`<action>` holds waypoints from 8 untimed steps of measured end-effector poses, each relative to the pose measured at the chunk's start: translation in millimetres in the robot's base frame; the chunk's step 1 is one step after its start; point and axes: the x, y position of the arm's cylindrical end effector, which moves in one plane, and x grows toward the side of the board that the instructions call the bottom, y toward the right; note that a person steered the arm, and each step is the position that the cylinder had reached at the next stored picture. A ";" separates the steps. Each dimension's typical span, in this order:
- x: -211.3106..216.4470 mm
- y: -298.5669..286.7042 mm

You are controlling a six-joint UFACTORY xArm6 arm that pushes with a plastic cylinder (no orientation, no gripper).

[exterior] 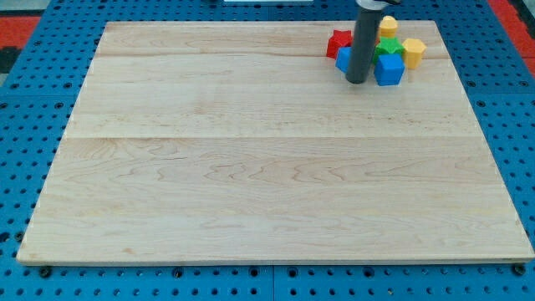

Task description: Push blue triangle to the top left

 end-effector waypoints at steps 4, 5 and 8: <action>-38.7 0.3; -53.0 -70.1; -92.7 -176.4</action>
